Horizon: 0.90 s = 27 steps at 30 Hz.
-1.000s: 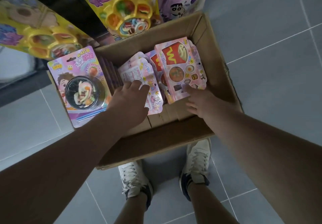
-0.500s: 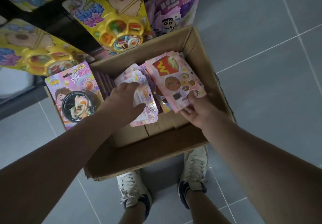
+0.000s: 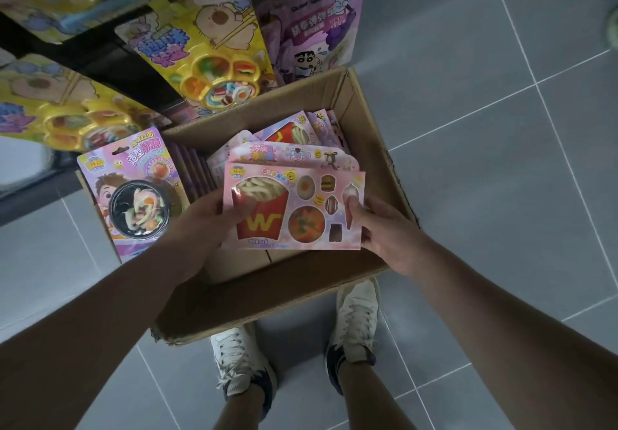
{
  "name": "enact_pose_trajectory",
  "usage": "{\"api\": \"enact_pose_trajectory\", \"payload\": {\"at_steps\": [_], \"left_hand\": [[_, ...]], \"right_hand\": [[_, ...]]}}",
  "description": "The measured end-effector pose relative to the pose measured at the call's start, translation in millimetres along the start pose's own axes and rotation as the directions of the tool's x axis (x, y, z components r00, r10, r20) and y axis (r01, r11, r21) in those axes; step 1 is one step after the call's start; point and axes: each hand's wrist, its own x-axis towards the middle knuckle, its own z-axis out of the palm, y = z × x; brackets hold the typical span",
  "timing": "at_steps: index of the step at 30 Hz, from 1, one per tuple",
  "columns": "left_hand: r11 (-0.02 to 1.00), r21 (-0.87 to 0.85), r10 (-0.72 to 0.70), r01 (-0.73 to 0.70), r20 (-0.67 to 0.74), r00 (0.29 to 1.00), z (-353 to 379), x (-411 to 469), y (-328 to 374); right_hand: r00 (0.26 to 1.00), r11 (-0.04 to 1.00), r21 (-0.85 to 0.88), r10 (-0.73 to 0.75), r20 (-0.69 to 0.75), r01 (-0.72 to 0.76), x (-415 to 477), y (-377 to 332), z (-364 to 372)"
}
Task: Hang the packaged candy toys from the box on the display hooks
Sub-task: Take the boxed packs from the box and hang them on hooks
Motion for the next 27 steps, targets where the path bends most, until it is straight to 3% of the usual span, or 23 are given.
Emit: {"api": "enact_pose_trajectory", "payload": {"at_steps": [2,6,15,19,24,27], "left_hand": [[0.996,-0.085,0.022,-0.030,-0.087,0.996,-4.8,-1.3,-3.0],[0.987,-0.129,0.065,-0.093,-0.206,0.976,-20.2,-1.7,0.2],[0.977,-0.118,0.154,-0.180,-0.202,0.967,-44.4,-3.6,-0.4],[0.982,-0.087,0.144,-0.168,-0.235,0.961,-46.0,-11.6,2.5],[0.987,-0.034,0.143,-0.156,-0.247,0.958,-49.8,-27.8,12.6],[0.985,-0.072,0.137,-0.160,-0.253,0.958,-54.7,-47.0,21.2]], "right_hand": [[0.997,0.998,0.037,0.053,-0.047,-0.052,9.1,1.0,3.5],[0.928,0.973,0.115,0.228,-0.294,-0.202,43.9,9.7,13.2],[0.862,0.896,0.379,0.368,-0.349,-0.230,106.4,14.1,51.5],[0.852,0.898,0.387,0.362,-0.379,-0.210,108.3,18.1,49.0],[0.913,0.886,0.458,0.246,-0.326,-0.075,88.0,18.1,43.5],[0.909,0.893,0.450,0.187,-0.372,0.001,54.0,3.8,45.7]]}}
